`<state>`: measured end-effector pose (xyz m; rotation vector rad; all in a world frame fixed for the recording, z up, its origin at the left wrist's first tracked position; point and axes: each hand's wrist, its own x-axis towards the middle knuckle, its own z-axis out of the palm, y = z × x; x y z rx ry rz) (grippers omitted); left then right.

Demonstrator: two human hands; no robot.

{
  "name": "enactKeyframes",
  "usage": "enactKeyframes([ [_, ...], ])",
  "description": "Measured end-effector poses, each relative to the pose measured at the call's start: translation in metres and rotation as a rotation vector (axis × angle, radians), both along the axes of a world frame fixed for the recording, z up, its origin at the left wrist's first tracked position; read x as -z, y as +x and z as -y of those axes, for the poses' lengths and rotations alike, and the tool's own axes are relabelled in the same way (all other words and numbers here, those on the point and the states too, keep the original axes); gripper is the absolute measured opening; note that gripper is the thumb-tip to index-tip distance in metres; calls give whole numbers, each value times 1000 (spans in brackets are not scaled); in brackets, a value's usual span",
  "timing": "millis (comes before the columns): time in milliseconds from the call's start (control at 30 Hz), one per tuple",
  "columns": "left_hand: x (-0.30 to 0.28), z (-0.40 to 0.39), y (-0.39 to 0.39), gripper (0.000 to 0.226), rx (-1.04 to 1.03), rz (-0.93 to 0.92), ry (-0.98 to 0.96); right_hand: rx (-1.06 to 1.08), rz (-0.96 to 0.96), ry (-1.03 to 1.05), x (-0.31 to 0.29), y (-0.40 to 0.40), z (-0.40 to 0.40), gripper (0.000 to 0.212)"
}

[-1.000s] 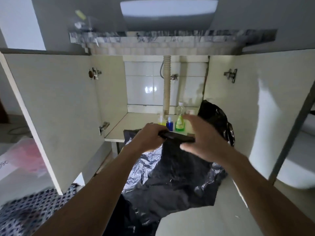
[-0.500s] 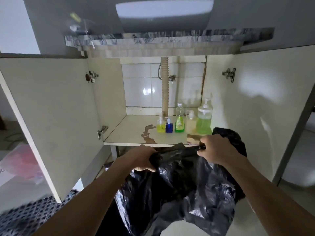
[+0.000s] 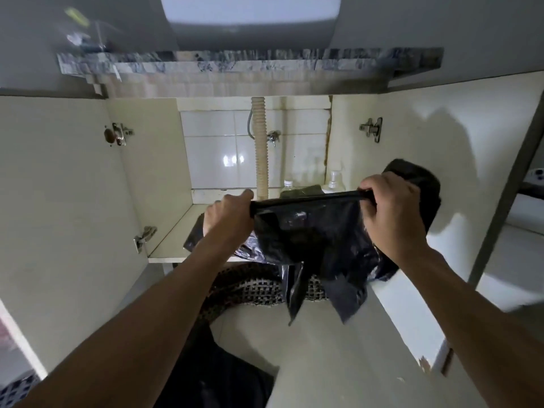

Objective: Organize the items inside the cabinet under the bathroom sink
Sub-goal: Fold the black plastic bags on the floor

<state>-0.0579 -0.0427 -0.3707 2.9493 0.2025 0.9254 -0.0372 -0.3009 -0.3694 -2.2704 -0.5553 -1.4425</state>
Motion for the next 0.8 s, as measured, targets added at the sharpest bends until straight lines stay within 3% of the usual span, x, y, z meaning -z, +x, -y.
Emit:
enactKeyframes([
  [100, 13, -3, -24, 32, 71, -86, 30, 3, -106, -128, 16, -14, 3, 16],
  [267, 96, -4, -40, 46, 285, -567, 133, 229, -816, -641, 75, -30, 12, 11],
  [533, 224, 24, -69, 74, 306, -968, 170, 330, -1021, -905, 186, -32, 18, 31],
  [800, 291, 52, -99, 75, 325, -1121, 336, 364, -1219, -901, 283, -70, 30, 28],
])
